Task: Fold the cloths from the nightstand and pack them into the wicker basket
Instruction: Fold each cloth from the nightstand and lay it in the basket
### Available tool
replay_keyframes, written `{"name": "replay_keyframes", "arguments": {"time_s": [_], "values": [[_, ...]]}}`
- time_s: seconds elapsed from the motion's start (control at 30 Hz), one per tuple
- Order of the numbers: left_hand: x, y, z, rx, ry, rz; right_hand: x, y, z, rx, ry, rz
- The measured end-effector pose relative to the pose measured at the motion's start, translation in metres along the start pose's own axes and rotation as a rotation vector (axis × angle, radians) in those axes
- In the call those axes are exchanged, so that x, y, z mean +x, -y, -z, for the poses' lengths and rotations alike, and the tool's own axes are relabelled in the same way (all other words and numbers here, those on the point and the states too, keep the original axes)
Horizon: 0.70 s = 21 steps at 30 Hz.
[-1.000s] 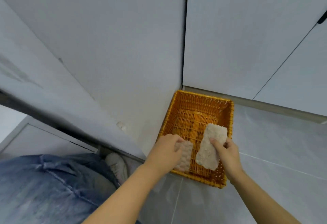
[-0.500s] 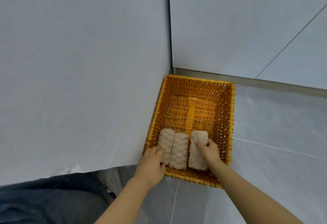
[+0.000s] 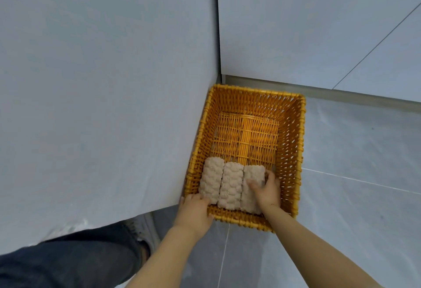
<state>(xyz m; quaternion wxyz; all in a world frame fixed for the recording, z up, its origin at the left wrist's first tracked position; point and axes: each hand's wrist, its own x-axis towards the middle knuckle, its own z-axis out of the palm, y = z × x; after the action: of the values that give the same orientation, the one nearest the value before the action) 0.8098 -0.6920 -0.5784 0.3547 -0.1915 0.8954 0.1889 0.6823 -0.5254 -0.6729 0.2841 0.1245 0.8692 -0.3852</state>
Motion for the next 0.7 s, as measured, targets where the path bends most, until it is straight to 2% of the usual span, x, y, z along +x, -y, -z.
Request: {"name": "replay_keyframes", "arguments": {"time_s": [0.07,0.27,0.43,0.57,0.63,0.7], "values": [[0.0,0.0,0.001,-0.005,0.004,0.002,-0.001,-0.001,0.003,-0.062,-0.006,0.045],[0.0,-0.003,0.002,-0.012,0.027,0.011,0.001,-0.008,0.005,0.066,0.202,0.041],[-0.002,-0.005,0.003,-0.037,0.039,0.023,0.005,-0.008,0.002,0.355,0.278,-0.193],[-0.003,-0.006,0.005,-0.056,0.05,0.021,0.001,-0.005,-0.001,0.234,0.211,-0.133],[-0.003,-0.006,0.005,-0.081,0.047,0.02,-0.003,-0.005,0.0,0.102,0.149,-0.037],[-0.004,-0.007,0.006,-0.093,0.047,0.024,-0.007,0.0,0.004,-0.111,0.084,0.136]]}}
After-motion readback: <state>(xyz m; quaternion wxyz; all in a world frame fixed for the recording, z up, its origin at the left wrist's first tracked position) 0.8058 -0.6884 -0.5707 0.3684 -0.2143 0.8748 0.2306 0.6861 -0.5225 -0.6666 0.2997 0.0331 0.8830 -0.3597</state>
